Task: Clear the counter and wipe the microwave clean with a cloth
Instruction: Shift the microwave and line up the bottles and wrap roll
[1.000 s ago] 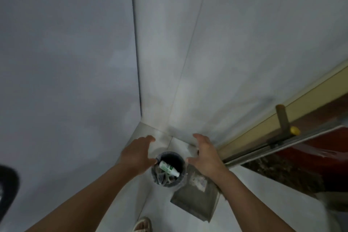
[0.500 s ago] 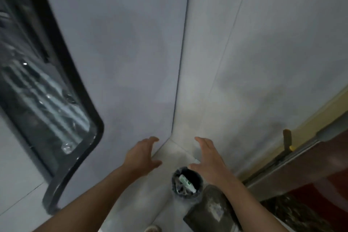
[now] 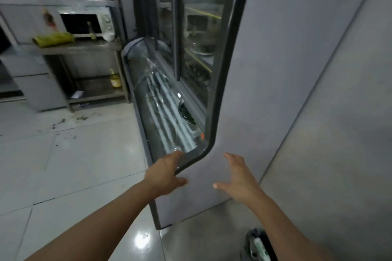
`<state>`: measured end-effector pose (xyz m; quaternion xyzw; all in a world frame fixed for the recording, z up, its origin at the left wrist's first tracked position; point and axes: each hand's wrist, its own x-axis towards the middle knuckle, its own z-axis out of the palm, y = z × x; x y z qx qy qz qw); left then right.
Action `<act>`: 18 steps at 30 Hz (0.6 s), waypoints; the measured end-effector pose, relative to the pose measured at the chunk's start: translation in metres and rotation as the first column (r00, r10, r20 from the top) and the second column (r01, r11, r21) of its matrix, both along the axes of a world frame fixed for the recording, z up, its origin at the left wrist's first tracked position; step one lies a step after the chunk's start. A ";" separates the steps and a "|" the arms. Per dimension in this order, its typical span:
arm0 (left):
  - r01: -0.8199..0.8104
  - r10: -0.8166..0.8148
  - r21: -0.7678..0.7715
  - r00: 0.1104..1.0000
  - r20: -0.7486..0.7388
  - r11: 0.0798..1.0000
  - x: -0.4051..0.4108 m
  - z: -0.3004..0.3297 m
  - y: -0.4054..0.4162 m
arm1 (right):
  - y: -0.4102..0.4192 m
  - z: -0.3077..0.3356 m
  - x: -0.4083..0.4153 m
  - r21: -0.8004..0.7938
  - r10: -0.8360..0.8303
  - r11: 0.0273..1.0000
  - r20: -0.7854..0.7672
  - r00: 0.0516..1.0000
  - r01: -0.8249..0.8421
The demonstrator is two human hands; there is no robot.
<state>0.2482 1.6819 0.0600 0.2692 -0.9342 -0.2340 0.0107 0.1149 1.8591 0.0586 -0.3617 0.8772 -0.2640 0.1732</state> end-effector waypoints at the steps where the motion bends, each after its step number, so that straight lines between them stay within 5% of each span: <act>1: -0.033 0.033 0.001 0.999 -0.007 0.999 0.011 0.003 -0.013 | -0.017 0.003 0.007 -0.003 0.032 0.999 0.003 0.999 -0.032; 18: -0.342 0.347 0.062 0.932 -0.103 0.938 0.222 0.046 -0.283 | -0.319 0.050 0.161 -0.013 0.270 0.963 -0.009 0.963 -0.270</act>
